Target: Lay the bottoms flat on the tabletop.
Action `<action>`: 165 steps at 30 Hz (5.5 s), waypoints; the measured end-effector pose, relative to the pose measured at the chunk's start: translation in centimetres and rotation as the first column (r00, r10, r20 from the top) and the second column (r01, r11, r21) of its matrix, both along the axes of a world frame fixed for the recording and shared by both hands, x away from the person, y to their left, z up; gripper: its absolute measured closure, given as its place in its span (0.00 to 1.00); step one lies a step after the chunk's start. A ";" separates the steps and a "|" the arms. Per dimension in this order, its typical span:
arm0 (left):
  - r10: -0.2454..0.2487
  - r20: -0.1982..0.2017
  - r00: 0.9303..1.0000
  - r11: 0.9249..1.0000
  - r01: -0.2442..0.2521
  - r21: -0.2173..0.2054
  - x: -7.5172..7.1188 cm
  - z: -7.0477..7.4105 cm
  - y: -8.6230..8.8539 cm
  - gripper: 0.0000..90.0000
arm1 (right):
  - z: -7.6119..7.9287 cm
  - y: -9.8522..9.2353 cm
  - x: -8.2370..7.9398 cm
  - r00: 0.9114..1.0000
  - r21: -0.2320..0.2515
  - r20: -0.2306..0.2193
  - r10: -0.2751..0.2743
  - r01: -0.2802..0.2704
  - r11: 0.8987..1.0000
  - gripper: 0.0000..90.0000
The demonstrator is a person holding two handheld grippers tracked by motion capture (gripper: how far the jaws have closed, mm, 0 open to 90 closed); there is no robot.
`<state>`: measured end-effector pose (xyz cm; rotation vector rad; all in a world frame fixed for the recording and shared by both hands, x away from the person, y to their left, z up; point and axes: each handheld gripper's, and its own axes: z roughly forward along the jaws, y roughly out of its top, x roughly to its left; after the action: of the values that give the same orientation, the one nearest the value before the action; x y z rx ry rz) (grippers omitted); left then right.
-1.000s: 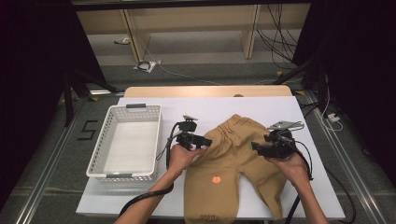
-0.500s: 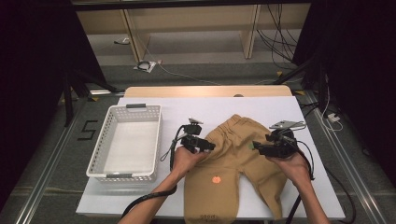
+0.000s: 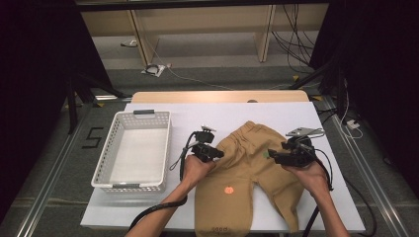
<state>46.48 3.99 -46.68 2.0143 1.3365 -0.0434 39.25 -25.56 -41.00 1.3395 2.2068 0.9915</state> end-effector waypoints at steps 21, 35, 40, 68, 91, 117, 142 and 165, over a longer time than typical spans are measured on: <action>0.042 0.050 0.998 0.999 -0.041 -0.036 0.7 0.8 1.8 1.00 | 0.1 0.1 -0.1 1.000 -0.001 0.012 0.004 -0.004 1.000 0.45; -0.001 0.075 0.997 0.993 0.010 -0.119 -1.8 2.8 3.5 0.93 | 0.0 1.8 -1.7 0.998 -0.045 0.000 0.058 -0.058 0.997 0.45; -0.034 0.107 0.994 0.991 0.047 -0.124 -3.8 3.7 4.1 0.79 | -0.7 0.6 -2.4 1.000 -0.126 0.001 0.005 -0.005 0.992 0.45; -0.059 0.096 0.994 0.995 0.067 -0.079 -4.4 1.1 1.8 0.94 | -4.5 -5.3 0.1 0.976 -0.159 -0.077 -0.203 0.189 0.969 0.46; 0.021 0.046 0.999 1.000 -0.020 -0.012 -1.9 -1.2 1.6 0.97 | -5.5 -6.4 0.1 0.956 -0.188 -0.199 -0.217 0.180 0.965 1.00; 0.076 0.052 0.996 0.997 -0.077 0.006 -0.5 -1.0 2.7 0.96 | -4.3 -5.6 -2.4 0.977 -0.183 -0.163 -0.139 0.109 0.977 0.67; 0.098 0.065 0.993 0.995 -0.099 0.012 0.0 -1.3 2.3 0.96 | -5.8 -4.5 6.3 0.972 -0.200 -0.115 -0.204 0.178 0.963 0.99; 0.068 0.039 0.997 0.998 -0.068 0.010 0.1 -1.5 2.1 0.95 | -5.7 -6.1 5.4 0.958 -0.237 -0.107 -0.266 0.235 0.943 0.97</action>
<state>46.57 6.12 -48.15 1.9675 1.3828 0.0334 44.67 -31.70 -46.68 1.5732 2.0997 0.5571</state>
